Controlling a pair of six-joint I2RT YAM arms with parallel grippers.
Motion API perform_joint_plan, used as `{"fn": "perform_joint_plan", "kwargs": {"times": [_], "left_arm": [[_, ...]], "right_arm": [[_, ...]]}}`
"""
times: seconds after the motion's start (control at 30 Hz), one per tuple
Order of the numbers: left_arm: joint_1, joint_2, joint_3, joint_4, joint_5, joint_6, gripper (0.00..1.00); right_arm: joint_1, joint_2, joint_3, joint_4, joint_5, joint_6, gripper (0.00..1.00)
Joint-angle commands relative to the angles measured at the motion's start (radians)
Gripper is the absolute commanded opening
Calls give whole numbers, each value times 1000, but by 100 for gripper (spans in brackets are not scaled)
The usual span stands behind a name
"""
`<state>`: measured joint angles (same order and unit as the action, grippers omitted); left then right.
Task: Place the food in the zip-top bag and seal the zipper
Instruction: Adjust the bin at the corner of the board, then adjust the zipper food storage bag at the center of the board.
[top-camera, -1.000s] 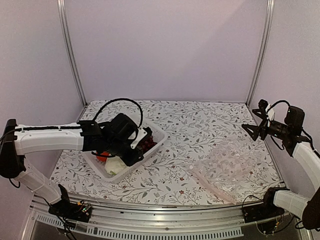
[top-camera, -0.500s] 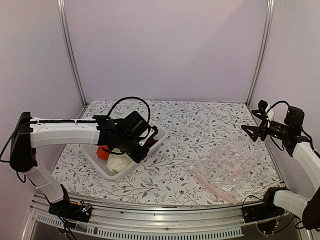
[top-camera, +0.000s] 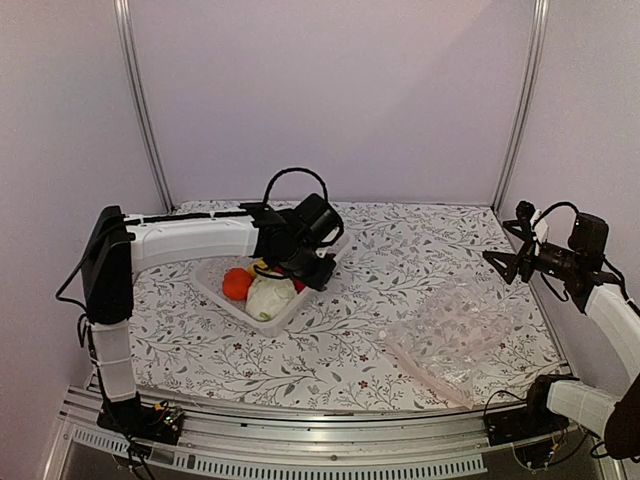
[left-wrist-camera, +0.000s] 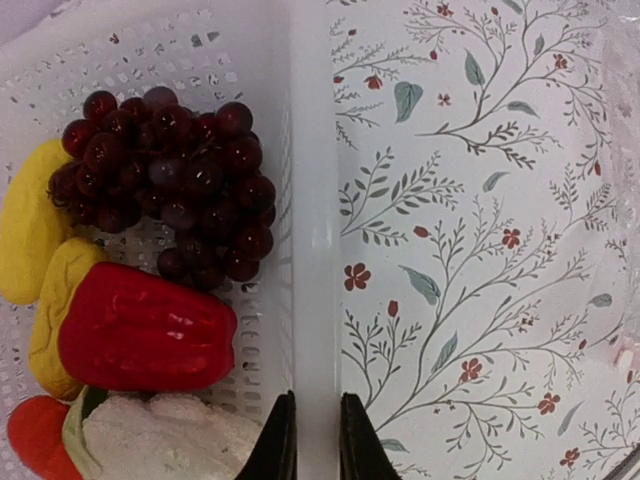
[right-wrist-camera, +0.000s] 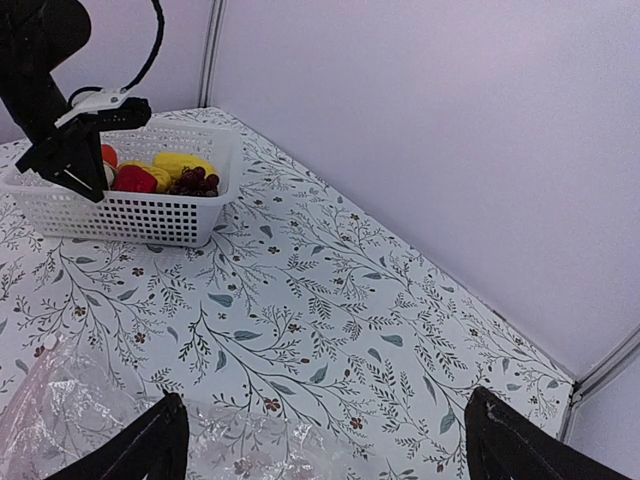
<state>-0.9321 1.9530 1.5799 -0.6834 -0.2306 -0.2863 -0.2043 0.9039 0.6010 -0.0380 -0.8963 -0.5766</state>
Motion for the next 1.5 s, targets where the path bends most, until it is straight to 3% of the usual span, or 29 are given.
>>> {"fn": "perform_joint_plan", "kwargs": {"times": [0.0,0.17,0.23,0.33,0.53,0.67,1.0,1.13,1.3,1.47], "left_arm": [[59,43,103,18,-5,-61,8],[54,44,150,18,-25,-72,49],[38,8,137,30,-46,-69,54],[-4,-65,92,75,-45,-42,57],[-148,-246,-176,380,59,113,56],[-186,-217,-236,406,201,8,56],[-323,-41,-250,464,151,-22,58],[-332,21,-225,450,162,-50,59],[-332,58,-243,503,170,-61,60],[-325,113,-235,583,200,-95,60]], "right_arm": [[-4,-11,1,-15,-7,-6,94],[-4,-11,1,-17,-7,-8,95],[-4,-10,2,-19,-9,-9,95],[-4,-3,9,-28,-10,-12,95],[-4,34,29,-56,-9,-24,94],[-4,56,36,-70,-11,-31,93],[-2,61,60,-93,19,-41,89],[85,62,223,-346,133,-69,82],[289,-64,224,-586,312,-194,81],[303,-140,212,-751,312,-261,81]]}}
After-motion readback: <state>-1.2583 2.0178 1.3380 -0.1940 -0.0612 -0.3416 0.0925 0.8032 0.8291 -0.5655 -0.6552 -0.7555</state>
